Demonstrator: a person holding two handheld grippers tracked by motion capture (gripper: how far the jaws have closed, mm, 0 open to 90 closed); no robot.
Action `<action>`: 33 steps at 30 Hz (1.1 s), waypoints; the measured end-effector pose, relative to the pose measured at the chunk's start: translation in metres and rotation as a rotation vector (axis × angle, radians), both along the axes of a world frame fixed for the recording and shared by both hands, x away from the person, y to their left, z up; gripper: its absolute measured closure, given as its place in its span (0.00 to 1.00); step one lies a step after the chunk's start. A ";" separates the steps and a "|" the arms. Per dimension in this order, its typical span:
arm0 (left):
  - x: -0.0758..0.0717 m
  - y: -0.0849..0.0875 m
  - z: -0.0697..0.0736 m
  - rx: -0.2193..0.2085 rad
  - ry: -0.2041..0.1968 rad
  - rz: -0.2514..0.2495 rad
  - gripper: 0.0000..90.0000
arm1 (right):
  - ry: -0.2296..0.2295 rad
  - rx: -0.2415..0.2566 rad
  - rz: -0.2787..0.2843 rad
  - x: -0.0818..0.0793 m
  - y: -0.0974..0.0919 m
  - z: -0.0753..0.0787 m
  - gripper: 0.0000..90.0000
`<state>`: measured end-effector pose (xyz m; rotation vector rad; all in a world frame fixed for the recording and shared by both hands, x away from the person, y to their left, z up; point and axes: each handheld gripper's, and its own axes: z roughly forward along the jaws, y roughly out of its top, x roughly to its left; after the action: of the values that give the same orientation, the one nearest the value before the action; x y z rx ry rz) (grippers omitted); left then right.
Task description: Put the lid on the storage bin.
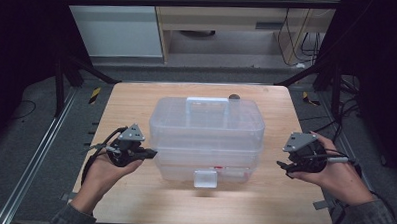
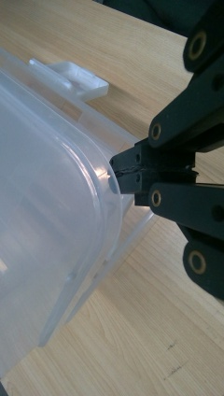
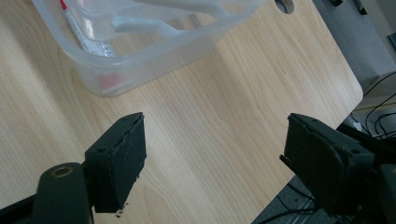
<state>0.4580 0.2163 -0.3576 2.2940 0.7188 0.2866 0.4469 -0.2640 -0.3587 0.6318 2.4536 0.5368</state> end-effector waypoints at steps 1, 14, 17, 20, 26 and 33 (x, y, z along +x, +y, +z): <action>0.000 0.000 0.000 -0.001 0.002 0.000 1.00 | 0.001 0.000 -0.003 0.000 -0.001 -0.001 0.23; 0.008 0.014 -0.008 0.043 0.010 0.028 1.00 | 0.001 0.029 -0.080 0.024 -0.008 -0.018 0.23; 0.016 0.023 -0.013 0.053 0.016 0.056 1.00 | -0.003 0.055 -0.121 0.035 -0.011 -0.023 0.23; 0.030 0.031 -0.016 0.095 0.017 0.091 1.00 | 0.007 0.070 -0.167 0.047 -0.013 -0.029 0.22; 0.067 0.046 -0.035 0.172 0.043 0.163 1.00 | 0.025 0.110 -0.233 0.075 -0.016 -0.042 0.24; 0.108 0.057 -0.069 0.216 0.082 0.229 1.00 | 0.062 0.164 -0.349 0.114 -0.020 -0.072 0.26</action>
<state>0.5658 0.2733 -0.4268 2.4387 1.0393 0.3942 0.5614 -0.2840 -0.4311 1.1316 2.2976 0.5848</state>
